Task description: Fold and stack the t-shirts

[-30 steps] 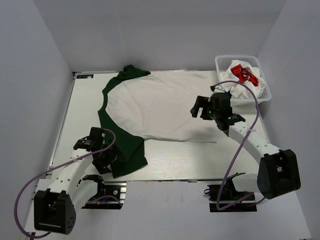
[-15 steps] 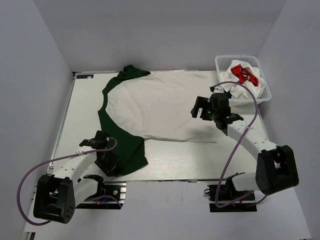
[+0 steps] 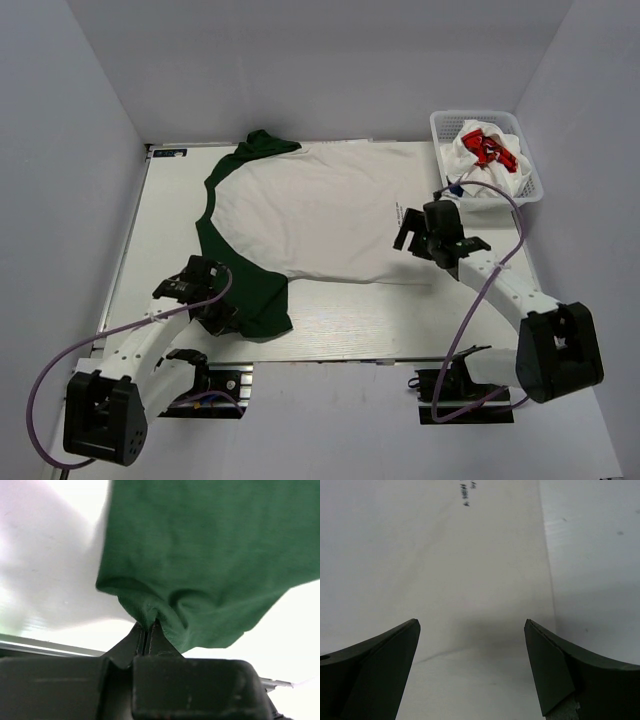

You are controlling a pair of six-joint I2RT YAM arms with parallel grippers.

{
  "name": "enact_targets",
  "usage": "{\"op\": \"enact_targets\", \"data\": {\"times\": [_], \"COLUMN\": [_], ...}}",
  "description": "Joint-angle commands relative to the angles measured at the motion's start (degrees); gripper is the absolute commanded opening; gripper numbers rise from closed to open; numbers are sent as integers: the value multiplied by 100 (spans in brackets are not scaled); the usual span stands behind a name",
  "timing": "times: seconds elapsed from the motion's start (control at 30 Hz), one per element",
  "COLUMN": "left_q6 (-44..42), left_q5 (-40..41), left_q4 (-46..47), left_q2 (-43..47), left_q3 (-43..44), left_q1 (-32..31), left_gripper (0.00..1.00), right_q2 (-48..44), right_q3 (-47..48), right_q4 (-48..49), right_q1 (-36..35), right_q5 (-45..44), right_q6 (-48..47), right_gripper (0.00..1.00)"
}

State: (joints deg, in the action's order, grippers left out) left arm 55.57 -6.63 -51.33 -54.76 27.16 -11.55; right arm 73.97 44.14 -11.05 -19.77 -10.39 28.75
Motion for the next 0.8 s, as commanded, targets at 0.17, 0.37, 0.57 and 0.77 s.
{"op": "enact_targets", "data": {"times": [0.17, 0.37, 0.57, 0.77], "left_q6": [-512, -618, -802, -908], "left_q5": [-268, -321, -462, -646], "left_q4": [264, 325, 440, 658], "left_q2": [273, 449, 677, 625], "left_q3": [229, 281, 281, 614], "left_q1": [-14, -14, -14, -14], "left_gripper": [0, 0, 0, 0], "right_q2": [-920, -456, 169, 539], "right_q3": [-941, -943, -960, -907], "right_q4": [-883, -653, -486, -354], "right_q1": [123, 245, 281, 298], "right_q5": [-693, -429, -437, -209], "right_q6": [649, 719, 799, 834], "right_gripper": [90, 90, 84, 41]}}
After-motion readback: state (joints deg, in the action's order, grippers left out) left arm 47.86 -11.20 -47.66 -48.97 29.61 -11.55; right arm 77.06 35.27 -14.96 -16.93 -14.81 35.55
